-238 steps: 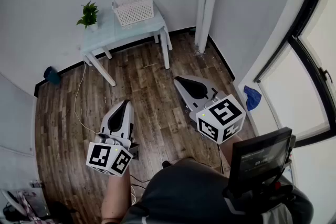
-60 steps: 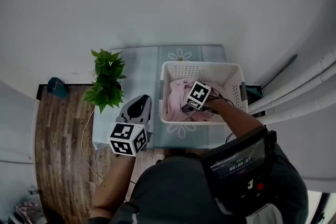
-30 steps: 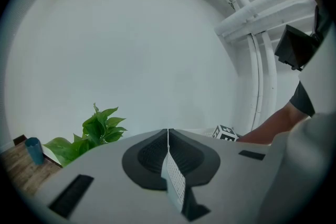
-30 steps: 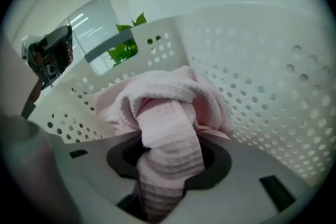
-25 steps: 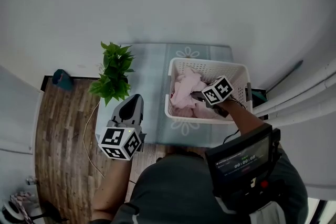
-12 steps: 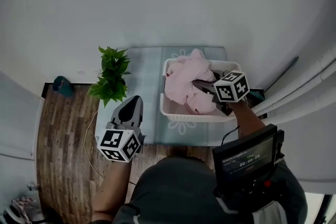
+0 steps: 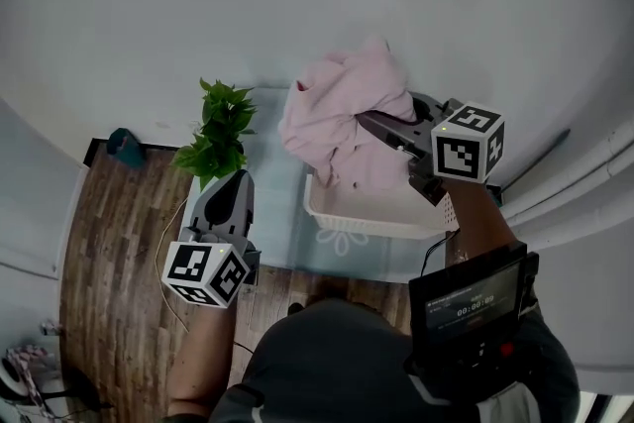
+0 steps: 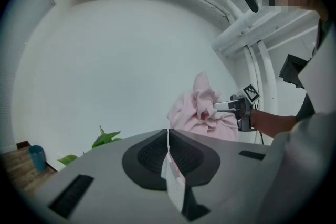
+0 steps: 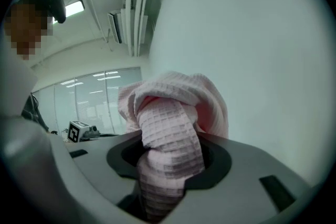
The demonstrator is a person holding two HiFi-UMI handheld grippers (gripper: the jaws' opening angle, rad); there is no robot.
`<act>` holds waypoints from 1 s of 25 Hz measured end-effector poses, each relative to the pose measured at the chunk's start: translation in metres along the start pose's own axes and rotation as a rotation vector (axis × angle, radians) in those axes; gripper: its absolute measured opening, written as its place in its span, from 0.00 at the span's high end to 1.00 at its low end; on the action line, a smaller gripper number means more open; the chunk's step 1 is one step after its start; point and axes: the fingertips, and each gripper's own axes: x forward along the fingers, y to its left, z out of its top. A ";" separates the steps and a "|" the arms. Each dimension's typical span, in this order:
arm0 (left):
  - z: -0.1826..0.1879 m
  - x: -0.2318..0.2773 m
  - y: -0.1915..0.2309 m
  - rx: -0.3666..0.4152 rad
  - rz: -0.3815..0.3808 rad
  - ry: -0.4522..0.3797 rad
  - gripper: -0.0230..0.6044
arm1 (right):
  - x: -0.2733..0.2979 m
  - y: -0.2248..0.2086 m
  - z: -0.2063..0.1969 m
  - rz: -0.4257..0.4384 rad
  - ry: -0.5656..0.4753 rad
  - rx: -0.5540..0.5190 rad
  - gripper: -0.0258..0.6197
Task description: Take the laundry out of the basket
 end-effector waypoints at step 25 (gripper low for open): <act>0.054 -0.266 0.013 0.055 0.462 -0.198 0.95 | 0.028 0.295 0.081 0.533 -0.167 -0.138 0.66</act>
